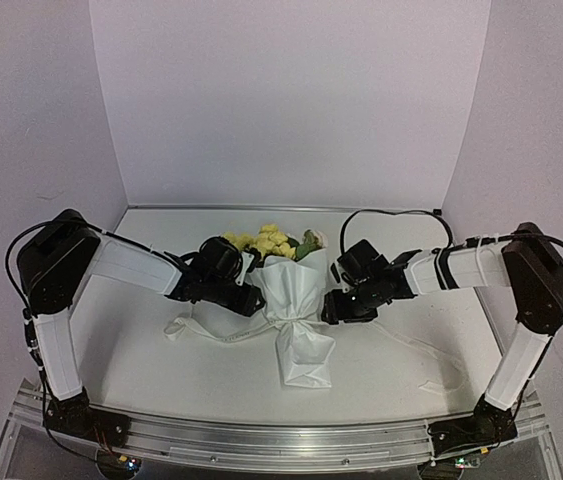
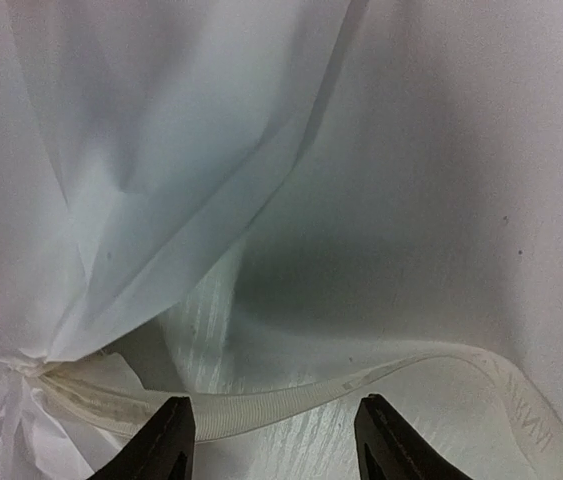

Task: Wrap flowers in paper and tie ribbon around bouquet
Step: Move the folded bouquet onto the folded bouquet, then pick up the left side of the half-tied ribbon from the folded bouquet, then pick up the right side of the half-tied ribbon from the folded bouquet, then cross the half-tied ribbon over the folded bouquet.

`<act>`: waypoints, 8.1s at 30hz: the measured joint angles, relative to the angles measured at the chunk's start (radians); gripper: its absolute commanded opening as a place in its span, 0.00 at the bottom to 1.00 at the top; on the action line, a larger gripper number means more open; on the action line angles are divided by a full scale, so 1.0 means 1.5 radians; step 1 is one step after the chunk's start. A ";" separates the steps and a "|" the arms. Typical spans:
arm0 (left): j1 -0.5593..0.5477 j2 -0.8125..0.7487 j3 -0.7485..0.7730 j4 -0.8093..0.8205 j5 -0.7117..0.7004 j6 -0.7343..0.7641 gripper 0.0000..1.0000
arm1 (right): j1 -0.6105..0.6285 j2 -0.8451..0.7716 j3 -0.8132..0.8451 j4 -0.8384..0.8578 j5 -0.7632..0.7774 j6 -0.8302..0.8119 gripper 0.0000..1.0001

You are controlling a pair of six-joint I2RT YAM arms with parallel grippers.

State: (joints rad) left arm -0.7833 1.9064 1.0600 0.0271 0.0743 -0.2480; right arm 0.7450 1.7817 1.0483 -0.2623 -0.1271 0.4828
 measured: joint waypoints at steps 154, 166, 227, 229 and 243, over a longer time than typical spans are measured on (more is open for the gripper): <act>-0.135 -0.232 -0.158 0.196 0.266 0.363 0.06 | -0.008 -0.100 -0.066 -0.231 0.069 -0.162 0.00; -0.195 -0.100 -0.051 0.139 0.248 0.452 0.06 | -0.008 -0.125 0.108 -0.358 -0.069 -0.090 0.00; -0.207 -0.130 0.031 -0.105 -0.018 -0.044 0.35 | -0.008 -0.106 0.220 -0.470 -0.136 -0.025 0.00; -0.207 -0.114 0.044 -0.112 -0.018 -0.063 0.35 | -0.008 -0.106 0.220 -0.470 -0.135 -0.026 0.00; -0.207 -0.108 0.052 -0.157 -0.018 -0.131 0.37 | -0.008 -0.107 0.213 -0.470 -0.133 -0.027 0.00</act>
State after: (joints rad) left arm -1.0943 1.7438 1.1378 -0.2086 0.0480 -0.4447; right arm 0.7336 1.6218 1.3674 -0.9672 -0.3271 0.4419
